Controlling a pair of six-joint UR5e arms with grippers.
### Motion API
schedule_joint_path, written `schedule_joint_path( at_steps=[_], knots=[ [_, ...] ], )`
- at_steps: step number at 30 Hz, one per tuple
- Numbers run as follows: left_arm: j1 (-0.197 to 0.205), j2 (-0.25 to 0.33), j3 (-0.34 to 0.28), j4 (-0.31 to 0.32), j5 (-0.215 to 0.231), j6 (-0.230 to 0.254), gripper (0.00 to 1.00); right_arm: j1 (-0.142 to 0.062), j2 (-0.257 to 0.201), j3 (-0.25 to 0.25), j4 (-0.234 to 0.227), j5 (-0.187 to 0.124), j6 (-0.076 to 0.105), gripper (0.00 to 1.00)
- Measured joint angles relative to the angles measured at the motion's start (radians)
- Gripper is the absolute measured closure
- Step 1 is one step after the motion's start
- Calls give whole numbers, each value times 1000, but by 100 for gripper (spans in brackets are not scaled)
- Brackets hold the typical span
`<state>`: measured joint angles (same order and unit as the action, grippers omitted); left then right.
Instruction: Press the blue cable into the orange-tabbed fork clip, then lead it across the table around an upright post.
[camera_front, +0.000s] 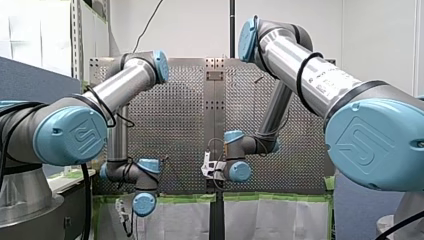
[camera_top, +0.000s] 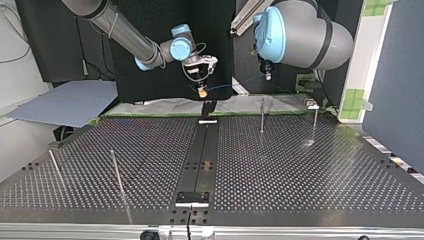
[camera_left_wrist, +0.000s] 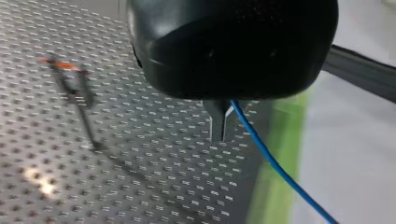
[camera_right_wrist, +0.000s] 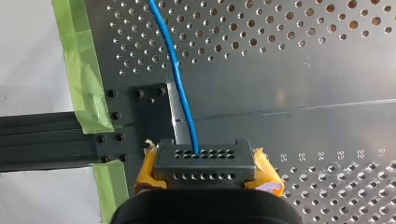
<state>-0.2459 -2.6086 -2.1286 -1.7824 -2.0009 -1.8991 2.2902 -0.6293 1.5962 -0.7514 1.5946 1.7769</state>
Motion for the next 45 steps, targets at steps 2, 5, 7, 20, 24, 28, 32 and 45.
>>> schedule_joint_path(
  at_steps=[2,5,7,20,24,28,32,45],
  knots=[
    [-1,-20,-8,-1,3,14,100,-2,1,-1,0,0,0,100],
    [-2,-20,-29,11,13,24,100,-5,1,-2,0,-1,0,100],
    [-3,-14,-42,17,16,26,100,-7,2,-4,0,-1,0,100],
    [-13,95,-78,-26,81,69,100,-10,29,-25,5,-1,-3,100],
    [-12,133,-76,-38,104,65,100,-10,63,-42,15,0,-5,100],
    [-5,169,-69,-63,109,56,100,-9,94,-55,21,0,-5,100],
    [0,182,-65,-75,107,47,100,-9,103,-70,28,-1,-5,100],
    [21,184,-1,-139,100,16,100,-11,107,-102,49,-2,-8,100]
  ],
)
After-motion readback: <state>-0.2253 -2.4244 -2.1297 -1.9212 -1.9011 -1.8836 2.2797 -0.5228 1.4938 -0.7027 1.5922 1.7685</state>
